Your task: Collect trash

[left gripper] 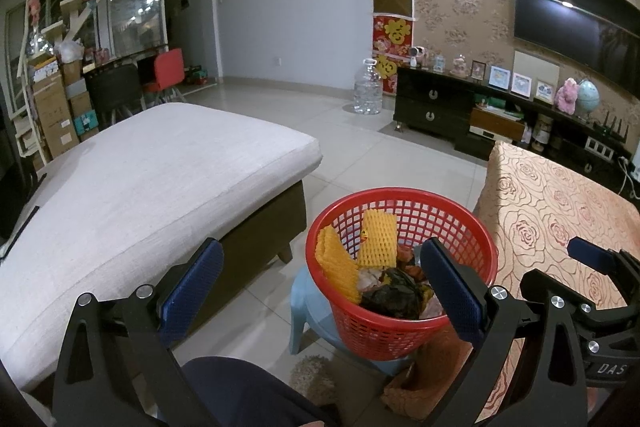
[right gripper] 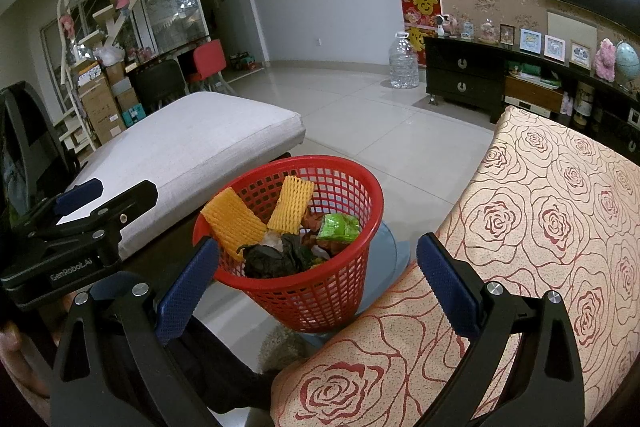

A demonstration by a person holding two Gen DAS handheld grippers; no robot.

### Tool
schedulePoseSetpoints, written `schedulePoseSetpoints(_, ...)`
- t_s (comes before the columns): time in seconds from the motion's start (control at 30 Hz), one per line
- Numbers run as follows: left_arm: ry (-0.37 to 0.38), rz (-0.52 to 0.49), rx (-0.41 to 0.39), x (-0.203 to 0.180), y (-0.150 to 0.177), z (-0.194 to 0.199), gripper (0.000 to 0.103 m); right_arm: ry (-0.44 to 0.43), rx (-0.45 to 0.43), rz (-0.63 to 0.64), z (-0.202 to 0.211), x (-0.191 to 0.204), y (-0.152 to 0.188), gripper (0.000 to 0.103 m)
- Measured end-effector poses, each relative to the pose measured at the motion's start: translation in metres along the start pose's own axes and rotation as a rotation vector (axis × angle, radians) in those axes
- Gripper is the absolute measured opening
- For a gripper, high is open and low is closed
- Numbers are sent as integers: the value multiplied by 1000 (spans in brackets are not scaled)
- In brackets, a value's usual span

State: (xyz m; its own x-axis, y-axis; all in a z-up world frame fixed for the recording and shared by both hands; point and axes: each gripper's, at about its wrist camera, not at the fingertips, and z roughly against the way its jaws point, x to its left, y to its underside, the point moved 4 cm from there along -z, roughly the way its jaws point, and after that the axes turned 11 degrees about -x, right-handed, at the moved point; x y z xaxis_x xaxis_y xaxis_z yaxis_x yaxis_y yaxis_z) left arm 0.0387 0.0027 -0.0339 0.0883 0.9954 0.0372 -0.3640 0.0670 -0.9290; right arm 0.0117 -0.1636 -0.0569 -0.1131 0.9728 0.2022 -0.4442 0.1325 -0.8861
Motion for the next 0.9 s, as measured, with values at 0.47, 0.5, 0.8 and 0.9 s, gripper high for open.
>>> schedulePoseSetpoints(0.47,-4,-3,-2,2,1,0,95,1,3,0,0,1,1,96)
schedulePoseSetpoints(0.5,-6,-3,-2,2,1,0,95,1,4,0,0,1,2,96)
schedulePoseSetpoints(0.8,-1,7,-20,6,3,4,95,3,10,-5,-1,0,8,96)
schedulePoseSetpoints(0.9,-9,6,-28,5,2,6,95,4,14,-14,-2,-3,11,96)
